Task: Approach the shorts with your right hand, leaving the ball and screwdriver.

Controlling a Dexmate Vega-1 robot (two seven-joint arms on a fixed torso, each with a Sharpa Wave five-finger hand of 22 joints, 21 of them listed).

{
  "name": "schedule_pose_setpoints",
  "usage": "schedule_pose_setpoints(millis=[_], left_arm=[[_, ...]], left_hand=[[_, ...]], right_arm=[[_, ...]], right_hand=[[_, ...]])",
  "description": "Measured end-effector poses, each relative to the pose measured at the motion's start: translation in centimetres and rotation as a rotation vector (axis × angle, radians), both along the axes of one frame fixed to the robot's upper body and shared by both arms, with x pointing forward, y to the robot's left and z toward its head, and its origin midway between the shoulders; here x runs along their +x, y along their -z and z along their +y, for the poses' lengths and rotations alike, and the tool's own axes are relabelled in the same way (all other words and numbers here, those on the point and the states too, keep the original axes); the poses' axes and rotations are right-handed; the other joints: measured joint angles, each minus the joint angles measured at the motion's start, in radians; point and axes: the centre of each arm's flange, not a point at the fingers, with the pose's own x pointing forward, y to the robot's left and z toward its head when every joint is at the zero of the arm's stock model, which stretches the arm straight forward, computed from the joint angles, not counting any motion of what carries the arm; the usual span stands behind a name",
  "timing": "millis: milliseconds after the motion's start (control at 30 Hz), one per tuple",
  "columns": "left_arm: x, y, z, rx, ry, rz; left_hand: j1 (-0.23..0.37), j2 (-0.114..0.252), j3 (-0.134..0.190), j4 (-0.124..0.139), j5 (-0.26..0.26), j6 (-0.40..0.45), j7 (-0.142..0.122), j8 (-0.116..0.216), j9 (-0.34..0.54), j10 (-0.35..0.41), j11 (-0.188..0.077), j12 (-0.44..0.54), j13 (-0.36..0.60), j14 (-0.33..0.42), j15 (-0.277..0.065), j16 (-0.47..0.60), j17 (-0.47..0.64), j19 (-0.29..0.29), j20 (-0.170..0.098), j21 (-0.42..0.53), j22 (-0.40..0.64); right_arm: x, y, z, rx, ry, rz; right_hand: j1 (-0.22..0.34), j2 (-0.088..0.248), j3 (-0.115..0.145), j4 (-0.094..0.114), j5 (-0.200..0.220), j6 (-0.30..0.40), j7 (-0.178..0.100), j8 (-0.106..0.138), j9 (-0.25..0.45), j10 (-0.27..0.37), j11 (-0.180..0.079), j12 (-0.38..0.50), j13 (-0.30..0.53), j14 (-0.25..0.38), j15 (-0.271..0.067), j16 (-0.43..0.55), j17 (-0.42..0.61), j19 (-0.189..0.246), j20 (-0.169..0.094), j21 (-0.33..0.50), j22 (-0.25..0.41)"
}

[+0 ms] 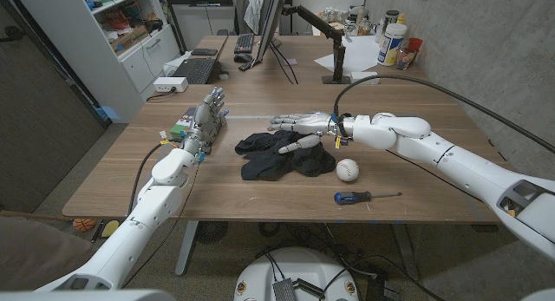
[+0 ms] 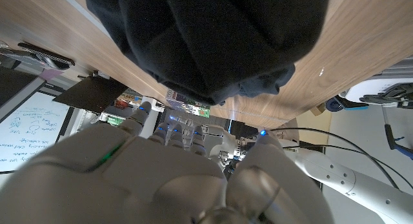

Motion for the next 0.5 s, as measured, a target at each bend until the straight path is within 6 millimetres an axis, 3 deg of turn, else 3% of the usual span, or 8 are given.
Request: schedule_pose_setpoints(millis=[500], left_arm=[[0.04, 0.08, -0.18, 0.0, 0.003, 0.002]], left_hand=[[0.0, 0.0, 0.0, 0.0, 0.0, 0.0, 0.0, 0.0, 0.0, 0.0, 0.0, 0.0, 0.0, 0.0, 0.0, 0.0, 0.0, 0.0, 0.0, 0.0, 0.0]], right_arm=[[0.08, 0.57, -0.12, -0.008, 0.003, 0.019]], right_hand=[[-0.007, 0.007, 0.0, 0.0, 0.0, 0.0, 0.0, 0.0, 0.0, 0.0, 0.0, 0.0, 0.0, 0.0, 0.0, 0.0, 0.0, 0.0, 0.0, 0.0, 0.0]])
